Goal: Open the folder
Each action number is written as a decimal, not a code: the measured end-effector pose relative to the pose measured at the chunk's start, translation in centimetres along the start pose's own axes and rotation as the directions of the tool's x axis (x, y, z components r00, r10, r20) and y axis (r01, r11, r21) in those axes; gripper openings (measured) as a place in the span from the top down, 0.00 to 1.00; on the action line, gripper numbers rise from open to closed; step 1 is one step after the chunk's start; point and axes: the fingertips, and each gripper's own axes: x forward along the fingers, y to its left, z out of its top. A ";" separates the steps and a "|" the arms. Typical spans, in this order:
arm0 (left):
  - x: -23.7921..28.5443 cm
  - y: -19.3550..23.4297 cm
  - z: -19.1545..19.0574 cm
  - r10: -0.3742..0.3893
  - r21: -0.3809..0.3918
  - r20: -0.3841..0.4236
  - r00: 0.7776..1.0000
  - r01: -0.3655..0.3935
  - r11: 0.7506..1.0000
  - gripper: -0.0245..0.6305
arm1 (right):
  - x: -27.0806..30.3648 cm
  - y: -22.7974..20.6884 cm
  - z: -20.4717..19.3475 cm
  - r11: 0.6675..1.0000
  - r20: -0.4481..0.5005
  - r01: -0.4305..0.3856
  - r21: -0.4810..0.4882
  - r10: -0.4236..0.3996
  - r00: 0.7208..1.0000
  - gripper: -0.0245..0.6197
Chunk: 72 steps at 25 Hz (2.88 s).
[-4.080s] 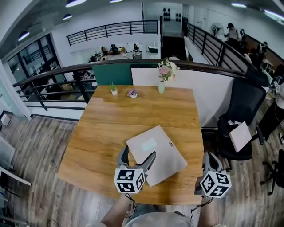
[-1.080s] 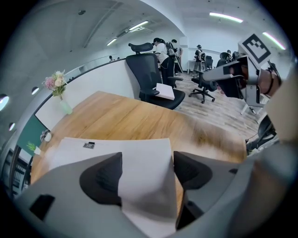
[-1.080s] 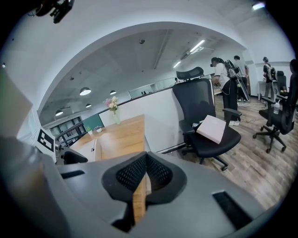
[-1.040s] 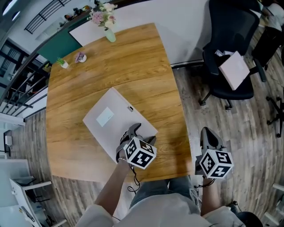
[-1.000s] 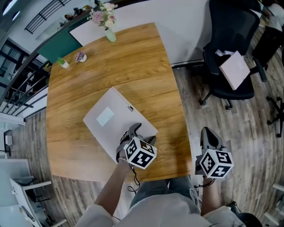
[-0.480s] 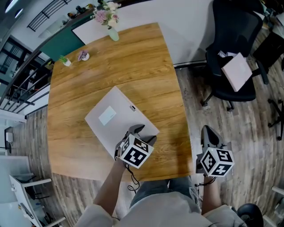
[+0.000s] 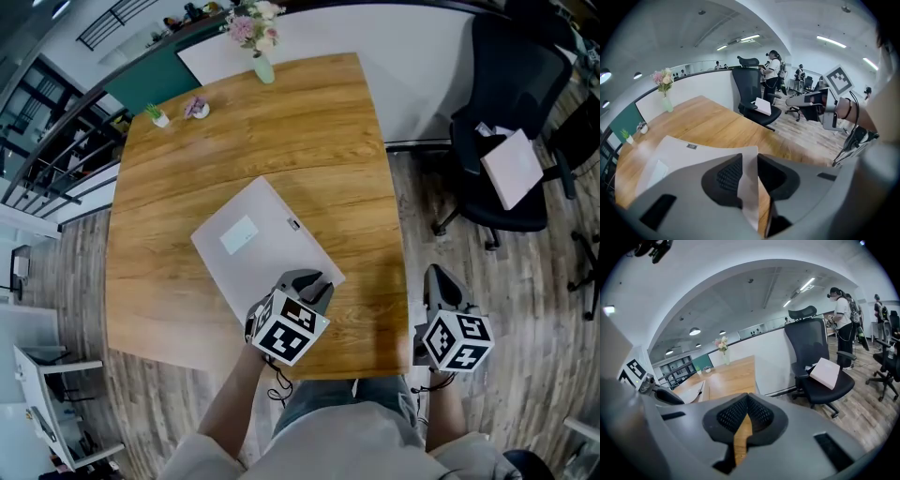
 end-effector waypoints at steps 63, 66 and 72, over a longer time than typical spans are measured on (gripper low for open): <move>-34.9 12.3 -19.2 0.925 -0.848 0.162 0.344 -0.431 0.309 0.96 | 6.7 27.1 2.2 0.815 -0.141 -0.463 -0.349 0.443 0.886 0.96; -35.5 13.0 -21.1 0.934 -0.868 0.129 0.333 -0.418 0.269 0.96 | 6.8 27.8 2.2 0.807 -0.149 -0.462 -0.368 0.439 0.886 0.96; -36.3 14.4 -26.0 0.943 -0.898 0.042 0.330 -0.402 0.180 0.96 | 6.9 28.9 2.4 0.804 -0.156 -0.451 -0.388 0.425 0.892 0.96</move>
